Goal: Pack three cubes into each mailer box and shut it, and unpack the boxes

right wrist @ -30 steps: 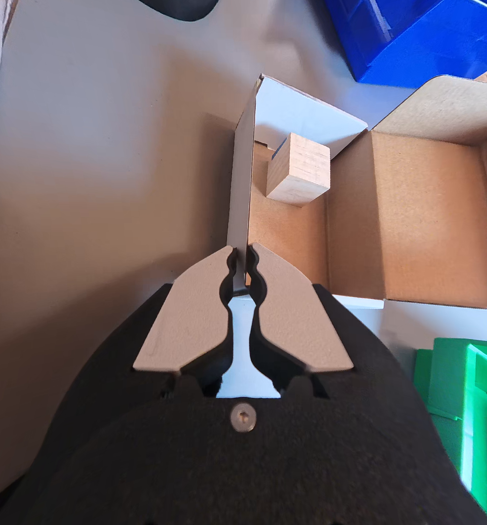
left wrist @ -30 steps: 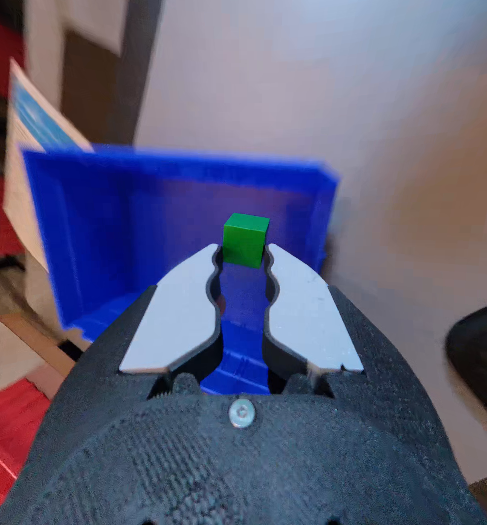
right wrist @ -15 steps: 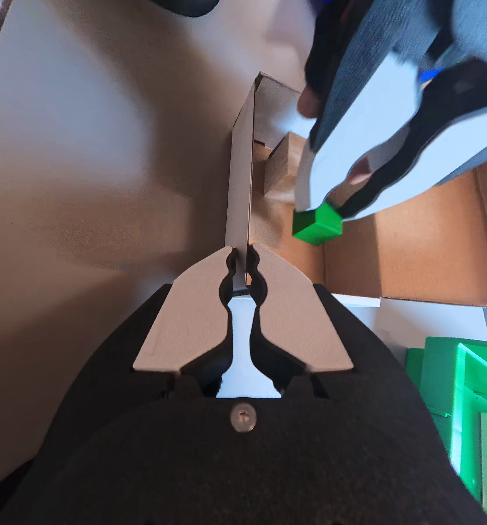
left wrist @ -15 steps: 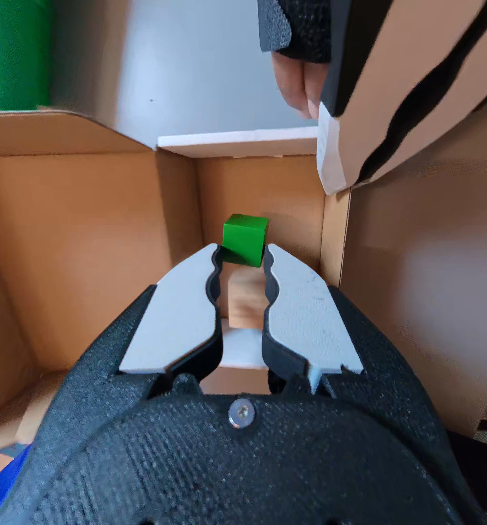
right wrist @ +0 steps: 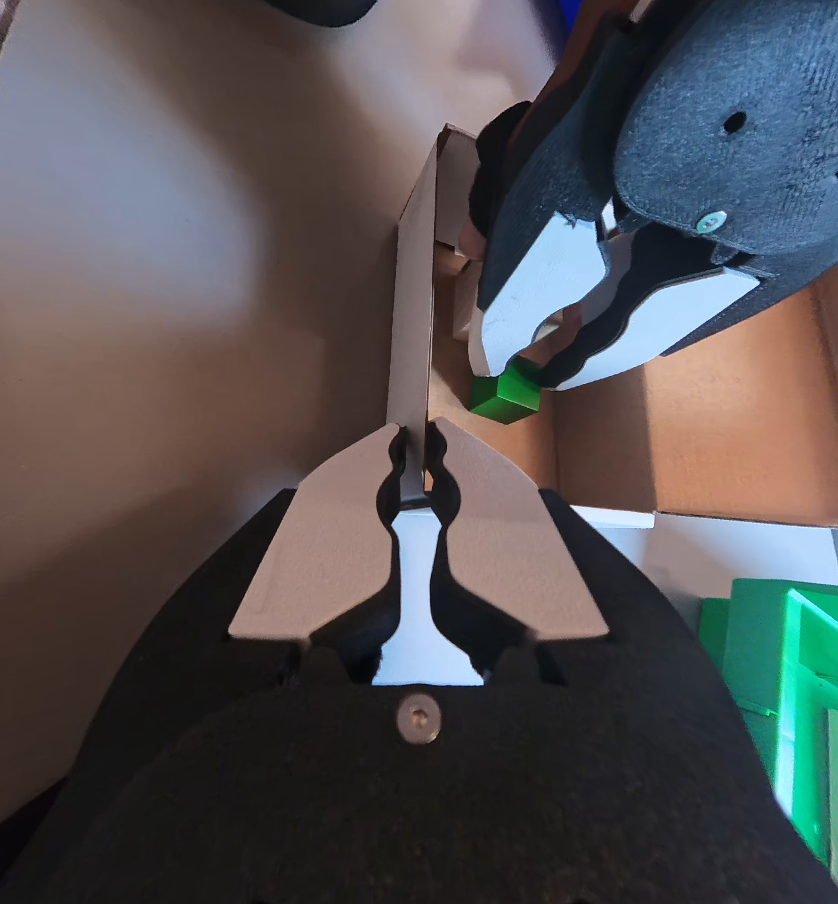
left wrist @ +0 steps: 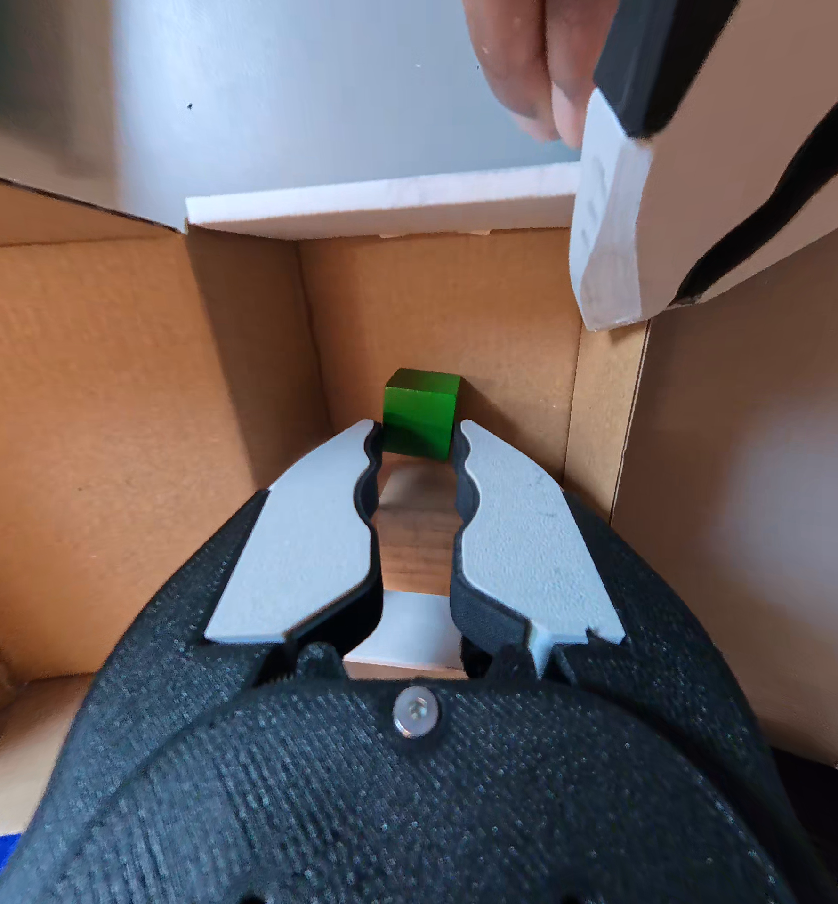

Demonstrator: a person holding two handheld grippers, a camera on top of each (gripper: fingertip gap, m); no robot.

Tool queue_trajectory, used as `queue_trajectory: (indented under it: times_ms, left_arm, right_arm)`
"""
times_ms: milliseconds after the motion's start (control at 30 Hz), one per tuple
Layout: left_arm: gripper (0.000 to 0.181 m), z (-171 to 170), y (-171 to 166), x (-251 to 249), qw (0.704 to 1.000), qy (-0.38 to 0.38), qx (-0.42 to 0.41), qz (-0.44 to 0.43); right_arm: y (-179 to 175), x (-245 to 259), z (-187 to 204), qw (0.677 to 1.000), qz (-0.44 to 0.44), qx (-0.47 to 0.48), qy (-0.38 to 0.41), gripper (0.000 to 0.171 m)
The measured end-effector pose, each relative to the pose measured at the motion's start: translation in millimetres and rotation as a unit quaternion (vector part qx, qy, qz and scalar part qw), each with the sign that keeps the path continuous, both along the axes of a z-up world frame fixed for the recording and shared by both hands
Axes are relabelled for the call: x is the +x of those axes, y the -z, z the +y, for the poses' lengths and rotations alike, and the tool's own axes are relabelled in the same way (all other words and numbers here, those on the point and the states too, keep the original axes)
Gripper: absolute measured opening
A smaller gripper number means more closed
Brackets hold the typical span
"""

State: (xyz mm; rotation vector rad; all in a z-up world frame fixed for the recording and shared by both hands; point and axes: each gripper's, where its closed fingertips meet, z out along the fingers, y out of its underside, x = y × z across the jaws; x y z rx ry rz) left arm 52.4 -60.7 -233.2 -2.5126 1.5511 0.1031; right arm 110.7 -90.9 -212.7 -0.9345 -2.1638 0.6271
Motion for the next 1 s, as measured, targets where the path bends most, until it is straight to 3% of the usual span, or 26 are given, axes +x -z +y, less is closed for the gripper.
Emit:
queue_trajectory:
  times_ms: [233,433,567,700,833,1000]
  left_arm:
    - [0.033,-0.6,-7.8,-4.6,1.0,-0.008,0.025,-0.011]
    - [0.035,1.3,-77.3,-22.3,0.987,-0.041,0.12,-0.099]
    - [0.038,1.5,-132.1,-78.4,0.965,-0.113,0.192,-0.14]
    - [0.037,-0.3,-161.8,-173.0,0.939,-0.207,0.252,-0.109]
    - [0.033,-16.6,-149.2,-269.6,0.928,-0.281,0.238,-0.053]
    - [0.033,-52.4,-87.3,-329.9,0.942,-0.313,0.117,-0.025]
  right_arm:
    - [0.2,-0.1,-0.1,1.0,0.0,-0.002,0.0,0.007]
    - [0.3,0.0,0.0,1.0,0.0,0.001,0.0,0.007]
    - [0.5,-0.1,-0.1,1.0,0.001,-0.004,0.0,0.007]
    - [0.6,-0.1,-0.1,1.0,0.0,-0.003,0.0,0.007]
    - [0.6,-0.9,-0.6,1.0,-0.001,-0.005,0.0,0.007]
    - [0.7,-1.0,-0.9,1.0,-0.001,-0.013,0.0,0.007]
